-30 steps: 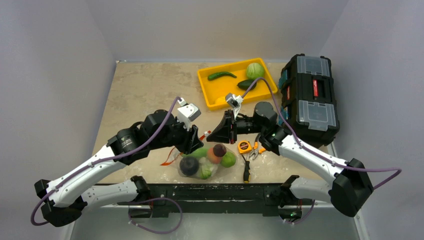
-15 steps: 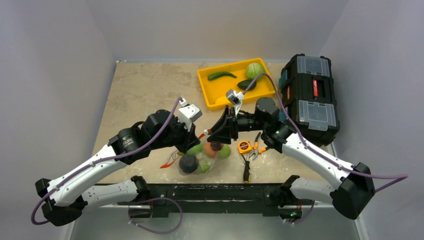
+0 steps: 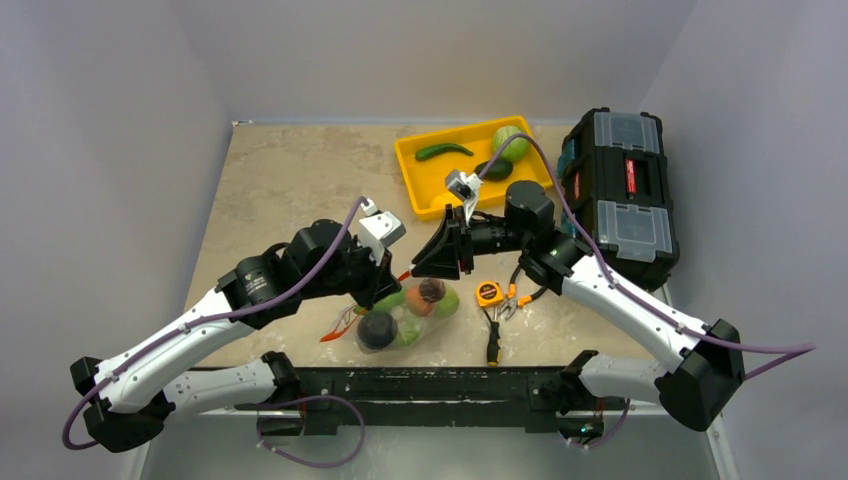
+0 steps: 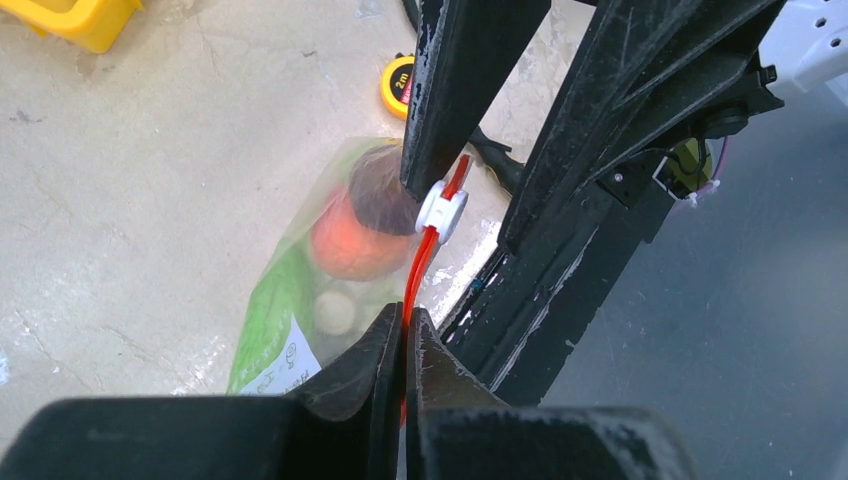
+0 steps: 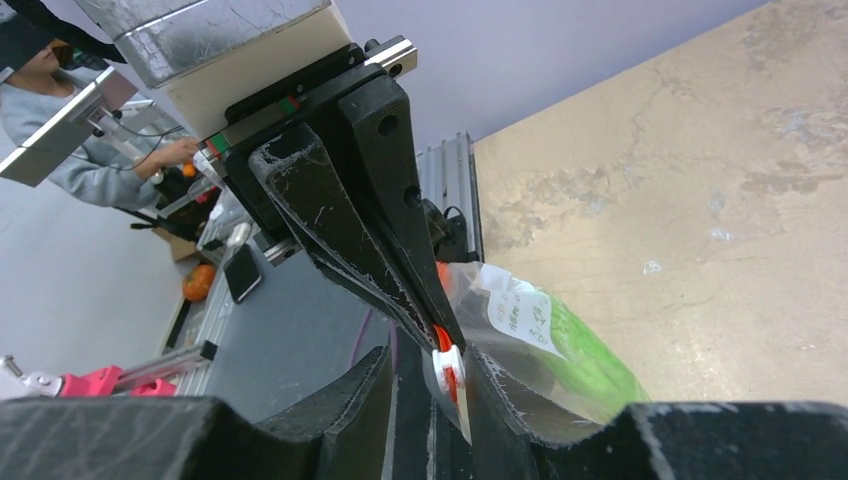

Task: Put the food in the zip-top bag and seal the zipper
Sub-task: Zip the zipper food storage bag at the center of the board.

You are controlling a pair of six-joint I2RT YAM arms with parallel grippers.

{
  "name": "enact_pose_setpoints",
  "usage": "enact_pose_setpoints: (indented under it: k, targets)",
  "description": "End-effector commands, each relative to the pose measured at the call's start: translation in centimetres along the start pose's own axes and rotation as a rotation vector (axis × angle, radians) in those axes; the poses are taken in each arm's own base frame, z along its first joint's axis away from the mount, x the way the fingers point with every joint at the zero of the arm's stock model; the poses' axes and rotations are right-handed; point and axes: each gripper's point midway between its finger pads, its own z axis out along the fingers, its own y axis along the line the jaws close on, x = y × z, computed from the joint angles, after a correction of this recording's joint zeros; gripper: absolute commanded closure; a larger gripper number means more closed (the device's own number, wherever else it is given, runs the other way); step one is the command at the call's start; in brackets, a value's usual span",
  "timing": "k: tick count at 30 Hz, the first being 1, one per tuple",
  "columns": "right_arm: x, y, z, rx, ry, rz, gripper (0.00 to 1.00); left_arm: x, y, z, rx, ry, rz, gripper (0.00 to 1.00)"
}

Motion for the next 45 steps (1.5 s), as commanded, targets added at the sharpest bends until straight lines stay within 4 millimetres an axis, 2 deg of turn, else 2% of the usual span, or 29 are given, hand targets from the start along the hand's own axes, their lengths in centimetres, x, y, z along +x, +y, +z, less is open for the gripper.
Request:
enact_pose_setpoints:
  k: [1,7,11,15,20,27,39,45]
  targets:
    - [-1.3,1.6,0.0,-0.067,-0.011,-0.053,0.67,-2.4,-1.1,-1.0,0.043,-0.073,0.017,1.00]
    - [-0.7,1.6,0.4,-0.066,0.017,-0.079,0.65,-2.3,-1.3,-0.8,0.053,-0.061,0.016,1.00]
    - [-0.7,1.6,0.6,-0.063,0.024,-0.103,0.70,-2.3,-1.3,-0.7,0.056,-0.049,0.024,1.00]
    - [-0.6,1.2,0.5,-0.043,0.029,-0.118,0.83,-2.1,-1.4,-0.7,0.065,-0.035,0.032,1.00]
    - [0.0,1.7,0.6,-0.082,0.053,-0.131,1.00,-1.7,-2.0,-0.6,0.102,-0.015,0.048,1.00]
    - [0.9,1.2,0.9,-0.046,0.099,-0.159,1.00,-1.7,-2.4,-0.7,0.128,-0.003,0.059,1.00]
    - [2.4,1.9,2.4,-0.068,0.119,-0.194,1.00,-2.3,-2.4,-0.9,0.132,-0.032,0.051,1.00]
    - [2.6,1.0,3.2,-0.029,0.121,-0.191,0.97,-2.7,-2.6,-1.2,0.142,-0.053,0.048,1.00]
